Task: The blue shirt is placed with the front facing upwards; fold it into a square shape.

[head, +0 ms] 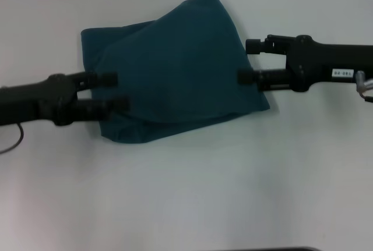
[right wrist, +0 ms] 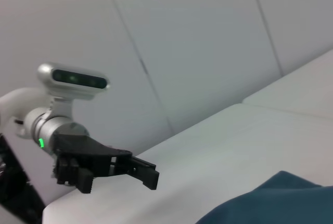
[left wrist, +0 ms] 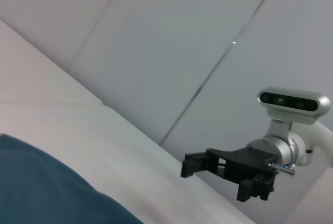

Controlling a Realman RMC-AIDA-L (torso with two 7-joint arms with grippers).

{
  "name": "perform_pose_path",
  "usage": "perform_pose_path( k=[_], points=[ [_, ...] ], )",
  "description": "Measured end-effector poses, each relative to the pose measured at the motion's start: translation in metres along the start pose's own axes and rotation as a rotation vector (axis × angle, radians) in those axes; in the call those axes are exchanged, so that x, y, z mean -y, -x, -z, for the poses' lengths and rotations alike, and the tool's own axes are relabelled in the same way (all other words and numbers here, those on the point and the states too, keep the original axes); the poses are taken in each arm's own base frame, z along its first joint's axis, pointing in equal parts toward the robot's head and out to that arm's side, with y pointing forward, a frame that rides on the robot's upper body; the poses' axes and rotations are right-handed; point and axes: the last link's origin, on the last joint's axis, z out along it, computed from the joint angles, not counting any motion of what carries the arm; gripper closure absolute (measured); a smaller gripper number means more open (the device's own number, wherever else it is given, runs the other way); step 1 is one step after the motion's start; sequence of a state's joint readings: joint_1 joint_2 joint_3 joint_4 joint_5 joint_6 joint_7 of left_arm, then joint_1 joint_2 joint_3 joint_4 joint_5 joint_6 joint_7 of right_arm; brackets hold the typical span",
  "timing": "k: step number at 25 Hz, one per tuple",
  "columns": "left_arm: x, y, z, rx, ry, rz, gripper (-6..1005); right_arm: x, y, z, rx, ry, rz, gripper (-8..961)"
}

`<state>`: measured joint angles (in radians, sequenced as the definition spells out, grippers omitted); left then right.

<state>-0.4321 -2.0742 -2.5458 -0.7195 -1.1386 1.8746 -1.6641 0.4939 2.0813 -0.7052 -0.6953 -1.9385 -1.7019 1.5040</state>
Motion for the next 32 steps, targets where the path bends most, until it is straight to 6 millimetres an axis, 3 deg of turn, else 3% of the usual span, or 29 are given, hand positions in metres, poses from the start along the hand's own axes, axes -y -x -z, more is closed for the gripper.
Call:
perform_pose_path(
  k=[6,11,22,32],
  points=[
    [-0.012,0.043,0.006,0.018,-0.004,-0.068,50,-0.026,-0.041,-0.006,-0.043,0.119,0.092,48],
    [-0.014,0.063,0.001,-0.013,-0.044,-0.148,49,-0.038,-0.065,-0.011,-0.021,0.15,0.161,13],
    [-0.022,0.081,0.001,-0.023,-0.042,-0.283,49,-0.04,-0.064,-0.013,-0.005,0.162,0.174,16],
    [-0.022,0.078,-0.002,-0.029,-0.022,-0.291,49,-0.041,-0.064,-0.013,0.0,0.166,0.168,17]
  ],
)
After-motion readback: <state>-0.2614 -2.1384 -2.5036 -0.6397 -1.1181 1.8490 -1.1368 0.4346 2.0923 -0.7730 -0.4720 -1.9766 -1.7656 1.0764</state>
